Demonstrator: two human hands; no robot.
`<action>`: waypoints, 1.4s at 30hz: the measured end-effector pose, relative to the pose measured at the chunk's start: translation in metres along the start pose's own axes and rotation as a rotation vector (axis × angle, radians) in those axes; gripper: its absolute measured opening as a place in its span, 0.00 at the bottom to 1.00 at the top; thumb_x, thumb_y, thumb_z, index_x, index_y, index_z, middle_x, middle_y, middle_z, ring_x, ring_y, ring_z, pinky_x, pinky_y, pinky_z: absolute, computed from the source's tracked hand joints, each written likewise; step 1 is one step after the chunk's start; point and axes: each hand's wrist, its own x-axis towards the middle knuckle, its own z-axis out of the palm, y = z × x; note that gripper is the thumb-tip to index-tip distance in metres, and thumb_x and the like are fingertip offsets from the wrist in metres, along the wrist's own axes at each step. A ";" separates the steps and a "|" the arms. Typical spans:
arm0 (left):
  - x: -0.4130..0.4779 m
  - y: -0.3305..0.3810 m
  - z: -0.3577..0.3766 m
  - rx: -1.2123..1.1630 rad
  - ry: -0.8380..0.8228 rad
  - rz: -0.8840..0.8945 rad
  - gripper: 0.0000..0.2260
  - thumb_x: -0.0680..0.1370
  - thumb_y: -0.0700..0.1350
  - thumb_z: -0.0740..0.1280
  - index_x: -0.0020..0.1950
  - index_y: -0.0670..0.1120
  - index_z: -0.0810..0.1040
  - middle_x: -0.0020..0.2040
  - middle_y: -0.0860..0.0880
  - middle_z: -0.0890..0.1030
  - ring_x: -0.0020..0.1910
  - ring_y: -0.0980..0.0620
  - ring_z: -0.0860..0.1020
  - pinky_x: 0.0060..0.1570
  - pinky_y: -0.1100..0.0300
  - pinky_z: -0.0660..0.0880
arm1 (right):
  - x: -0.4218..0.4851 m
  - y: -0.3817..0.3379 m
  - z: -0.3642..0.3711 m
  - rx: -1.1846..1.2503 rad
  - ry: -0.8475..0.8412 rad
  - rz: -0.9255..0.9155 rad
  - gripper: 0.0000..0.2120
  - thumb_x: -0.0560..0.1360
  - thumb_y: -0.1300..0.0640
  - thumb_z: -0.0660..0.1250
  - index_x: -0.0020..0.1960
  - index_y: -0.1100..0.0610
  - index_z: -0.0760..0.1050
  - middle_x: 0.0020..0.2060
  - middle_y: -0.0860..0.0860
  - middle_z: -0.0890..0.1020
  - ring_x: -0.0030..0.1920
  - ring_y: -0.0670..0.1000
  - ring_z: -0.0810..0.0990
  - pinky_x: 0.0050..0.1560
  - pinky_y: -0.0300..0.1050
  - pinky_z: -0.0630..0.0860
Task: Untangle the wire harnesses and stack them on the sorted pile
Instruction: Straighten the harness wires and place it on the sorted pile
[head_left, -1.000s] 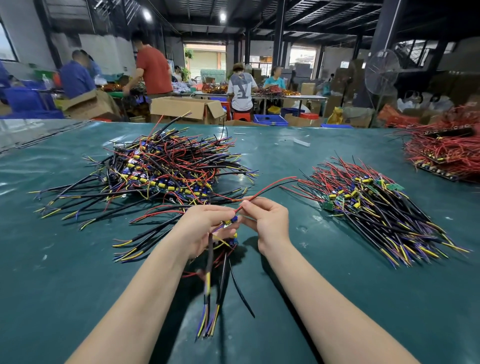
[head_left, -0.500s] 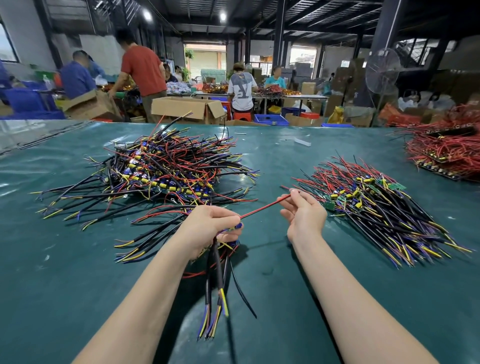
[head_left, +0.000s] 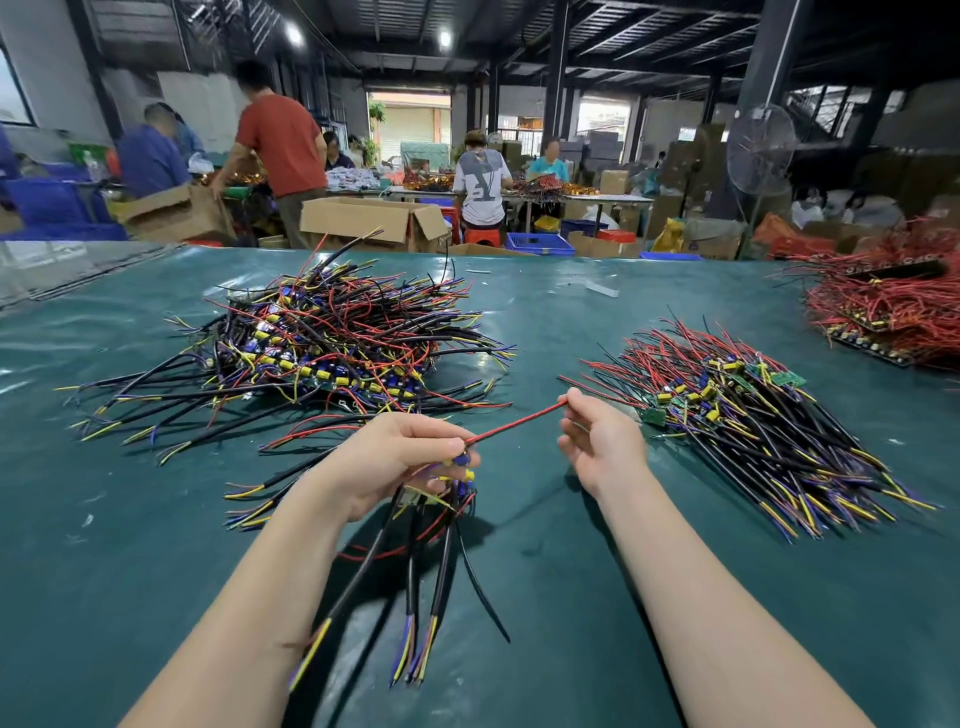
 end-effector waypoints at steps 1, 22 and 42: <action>0.001 -0.001 0.000 -0.010 0.056 0.001 0.08 0.76 0.34 0.63 0.42 0.43 0.80 0.32 0.49 0.83 0.31 0.57 0.82 0.28 0.68 0.75 | 0.000 0.000 -0.001 0.002 -0.004 -0.032 0.11 0.75 0.62 0.65 0.34 0.58 0.75 0.18 0.44 0.74 0.19 0.40 0.72 0.21 0.30 0.69; 0.013 -0.006 0.010 -0.138 0.245 0.059 0.08 0.77 0.36 0.64 0.42 0.44 0.79 0.30 0.51 0.83 0.29 0.59 0.81 0.28 0.68 0.76 | -0.041 0.023 0.045 -0.140 -0.350 0.053 0.08 0.73 0.65 0.67 0.36 0.58 0.76 0.19 0.45 0.75 0.19 0.40 0.68 0.20 0.30 0.66; 0.004 0.008 0.016 -0.140 0.115 0.127 0.08 0.75 0.34 0.64 0.39 0.44 0.75 0.33 0.51 0.83 0.25 0.63 0.73 0.24 0.73 0.64 | -0.001 -0.004 0.004 0.200 0.052 -0.050 0.12 0.78 0.59 0.62 0.35 0.58 0.73 0.18 0.47 0.70 0.16 0.40 0.64 0.17 0.30 0.59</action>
